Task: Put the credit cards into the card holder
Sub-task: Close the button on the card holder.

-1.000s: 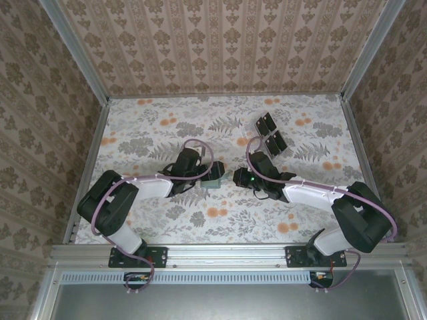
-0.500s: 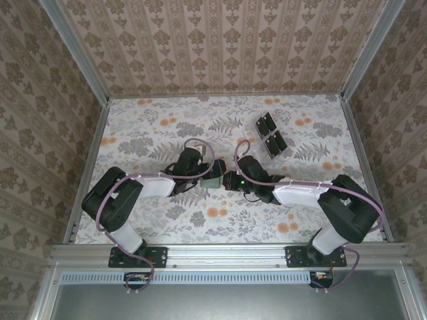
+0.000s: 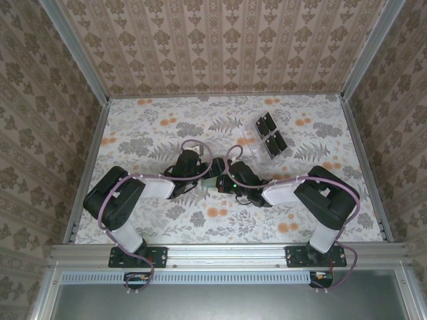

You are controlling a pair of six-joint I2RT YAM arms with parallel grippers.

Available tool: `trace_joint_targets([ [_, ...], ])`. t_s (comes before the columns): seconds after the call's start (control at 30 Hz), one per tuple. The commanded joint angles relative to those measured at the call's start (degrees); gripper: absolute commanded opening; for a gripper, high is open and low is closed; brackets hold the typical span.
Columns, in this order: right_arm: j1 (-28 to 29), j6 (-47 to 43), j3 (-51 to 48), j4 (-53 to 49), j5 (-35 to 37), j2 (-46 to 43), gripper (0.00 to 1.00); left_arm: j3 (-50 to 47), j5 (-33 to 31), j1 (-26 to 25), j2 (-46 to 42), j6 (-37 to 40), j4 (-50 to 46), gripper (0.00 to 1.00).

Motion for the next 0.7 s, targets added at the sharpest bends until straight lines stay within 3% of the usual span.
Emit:
trace_joint_targets([
  [0.0, 0.3, 1.4, 0.7, 2.4, 2.1, 2.1, 0.0, -1.6, 1.4, 0.4, 1.4, -2.5, -2.0, 1.0],
  [0.23, 0.2, 1.8, 0.6, 0.2, 2.8, 3.9, 0.0, 1.4, 2.5, 2.2, -3.5, -0.8, -8.1, 1.0],
  [0.37, 0.1, 2.0, 0.7, -0.8, 2.8, 4.4, 0.0, 5.1, 2.0, 4.9, -6.8, 2.0, -17.6, 1.0],
  [0.57, -0.1, 1.8, 1.1, -1.9, 2.0, 5.1, 0.0, 14.3, -3.7, 7.1, -7.5, 15.3, -38.9, 1.0],
  [0.67, -0.2, 1.5, 1.9, -2.8, 1.2, 5.5, 0.0, 17.1, -6.2, 7.3, -5.6, 21.5, -45.1, 1.0],
])
